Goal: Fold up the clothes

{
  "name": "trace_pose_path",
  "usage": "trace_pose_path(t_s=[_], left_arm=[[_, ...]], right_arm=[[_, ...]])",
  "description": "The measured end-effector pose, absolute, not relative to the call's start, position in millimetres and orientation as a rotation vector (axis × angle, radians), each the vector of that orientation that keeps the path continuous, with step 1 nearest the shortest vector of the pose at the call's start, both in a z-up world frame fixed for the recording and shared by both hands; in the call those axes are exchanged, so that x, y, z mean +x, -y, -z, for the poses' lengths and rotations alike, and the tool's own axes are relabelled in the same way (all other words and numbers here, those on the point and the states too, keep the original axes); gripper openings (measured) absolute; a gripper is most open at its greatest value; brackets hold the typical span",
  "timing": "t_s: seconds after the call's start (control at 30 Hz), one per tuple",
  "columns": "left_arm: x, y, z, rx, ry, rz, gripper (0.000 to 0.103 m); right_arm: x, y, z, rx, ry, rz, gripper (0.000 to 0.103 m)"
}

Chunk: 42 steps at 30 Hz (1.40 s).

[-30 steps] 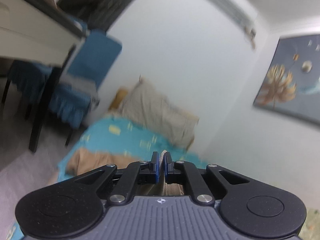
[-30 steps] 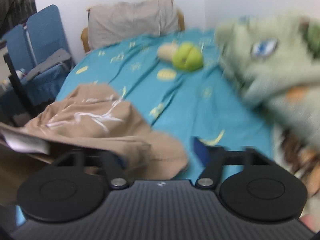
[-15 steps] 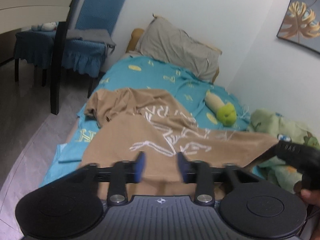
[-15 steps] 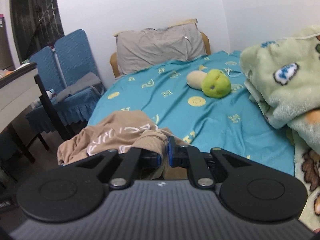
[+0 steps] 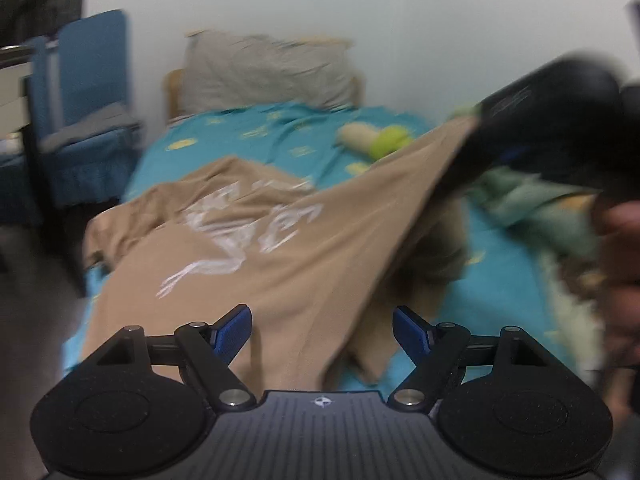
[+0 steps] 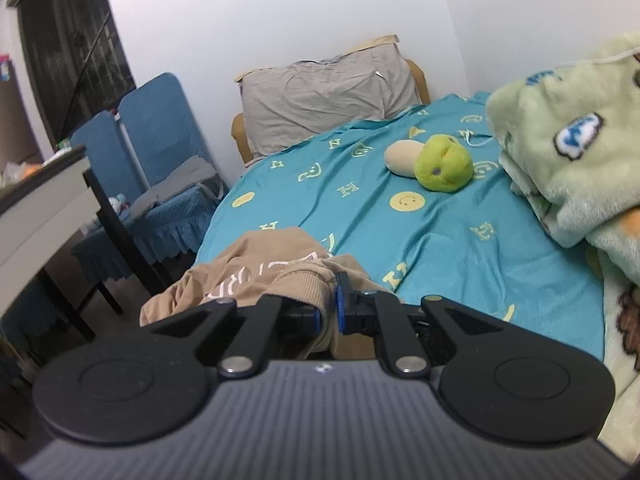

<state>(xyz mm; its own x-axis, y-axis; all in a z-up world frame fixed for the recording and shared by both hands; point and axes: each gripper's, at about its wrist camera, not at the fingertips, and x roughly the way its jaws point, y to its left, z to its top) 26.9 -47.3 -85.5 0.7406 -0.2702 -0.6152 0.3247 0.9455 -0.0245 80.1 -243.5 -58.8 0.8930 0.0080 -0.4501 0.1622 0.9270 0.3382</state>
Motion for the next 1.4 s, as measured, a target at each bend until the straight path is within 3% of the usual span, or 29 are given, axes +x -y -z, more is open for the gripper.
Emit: trace_pose_path(t_s=[0.23,0.33,0.5,0.57,0.63,0.7,0.77,0.97,1.4], left_arm=[[54.0,14.8,109.8,-0.068,-0.843,0.089,0.084],[54.1,13.2,114.6,-0.011,-0.885,0.017,0.085],[42.0,-3.5,94.1,-0.046,-0.763,-0.100,0.086],[33.6,-21.1,80.2,-0.116,-0.675,-0.176,0.086],[27.2,-39.1,66.4,-0.191,-0.599,-0.236,0.086],[21.8,-52.6,52.6,-0.239,-0.536,-0.270,0.086],[17.8,-61.4,35.4,-0.268,-0.486,-0.279,0.086],[-4.2,-65.3,-56.8,-0.296,-0.283,-0.233,0.085],[-108.6,-58.7,-341.7,-0.331,0.127,-0.109,0.086]], right_arm=[[71.7,257.7,57.2,0.431,-0.375,0.174,0.010],[68.7,267.8,58.7,0.458,-0.337,0.239,0.011],[75.8,278.6,72.1,0.446,-0.377,0.321,0.014],[83.3,278.5,80.6,0.411,-0.429,0.344,0.028],[89.4,277.1,89.5,0.378,-0.466,0.357,0.066],[91.5,273.4,96.5,0.363,-0.485,0.356,0.082],[94.1,267.5,92.1,0.324,-0.491,0.319,0.082],[73.8,252.7,12.3,0.221,-0.298,0.287,0.082],[-52.2,257.1,-240.2,0.263,0.102,0.187,0.082]])
